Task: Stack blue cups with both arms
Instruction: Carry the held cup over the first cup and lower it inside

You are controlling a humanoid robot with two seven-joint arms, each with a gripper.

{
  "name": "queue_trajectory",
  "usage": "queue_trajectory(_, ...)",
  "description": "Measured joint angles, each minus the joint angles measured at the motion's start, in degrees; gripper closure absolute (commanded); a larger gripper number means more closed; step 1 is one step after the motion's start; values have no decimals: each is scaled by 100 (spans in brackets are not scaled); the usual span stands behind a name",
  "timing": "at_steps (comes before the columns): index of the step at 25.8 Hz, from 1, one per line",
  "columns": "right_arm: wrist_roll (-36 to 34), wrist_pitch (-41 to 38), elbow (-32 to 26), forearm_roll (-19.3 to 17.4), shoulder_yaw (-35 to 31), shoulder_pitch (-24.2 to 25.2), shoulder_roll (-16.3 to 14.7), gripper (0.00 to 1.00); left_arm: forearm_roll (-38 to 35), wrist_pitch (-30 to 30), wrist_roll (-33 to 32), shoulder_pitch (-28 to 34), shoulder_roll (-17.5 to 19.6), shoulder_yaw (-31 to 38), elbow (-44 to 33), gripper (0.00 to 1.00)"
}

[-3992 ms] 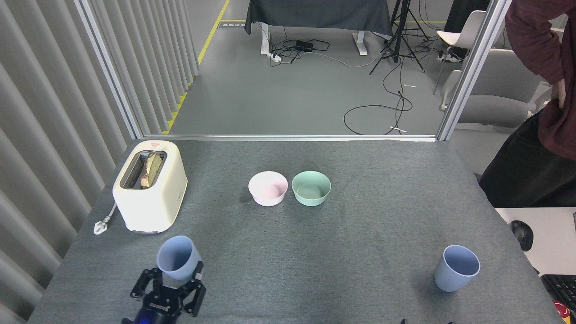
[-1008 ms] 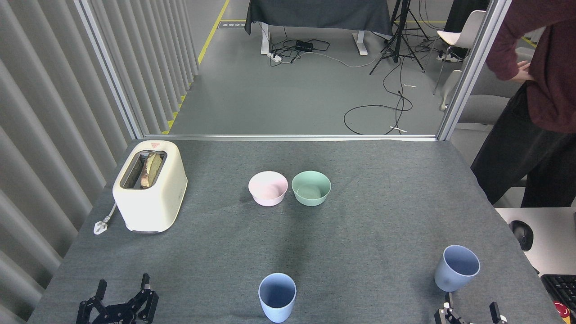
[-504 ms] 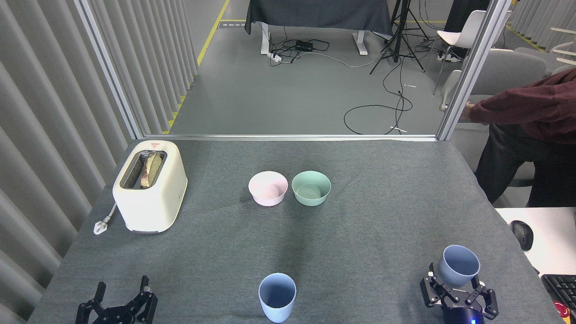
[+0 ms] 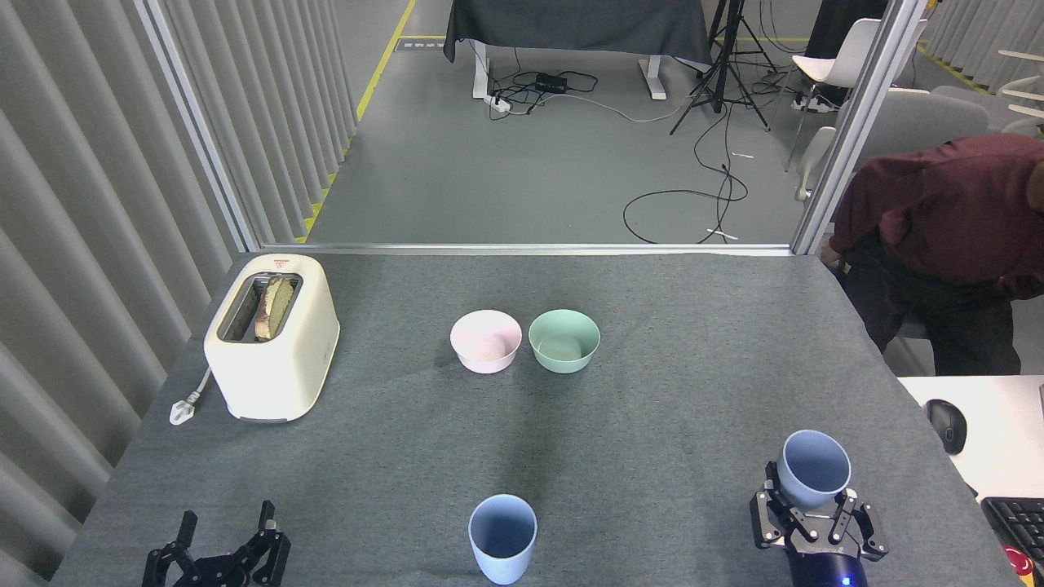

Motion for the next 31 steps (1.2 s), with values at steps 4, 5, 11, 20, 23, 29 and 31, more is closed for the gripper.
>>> queue_trajectory(4,-14,-122,-1397,-4,751,646,23,78,0,11,1,-2,-22,-77,1,0)
queue_trajectory(5,-23,-151,-1696,-4,982,743,32,78,0,11,2,-1,-30,-86,1,0)
queue_trajectory(11,545,-412,-2578,114,2023,693,612,79,0,7,2,4,-45,-101,11,0)
queue_trajectory(20,1544,-518,-2763,751,3042,645,1410,79,0,-3,2,5,-52,-101,71,0)
queue_trajectory(23,1749,-506,-2786,874,3163,742,1500,78,0,-3,2,5,-50,-101,82,0)
queue_trajectory(29,2103,-502,-2894,984,3200,958,1545,78,0,-3,1,6,-45,-99,88,0)
queue_trajectory(31,2124,-502,-2919,990,3192,998,1545,78,0,-3,1,6,-45,-99,91,0)
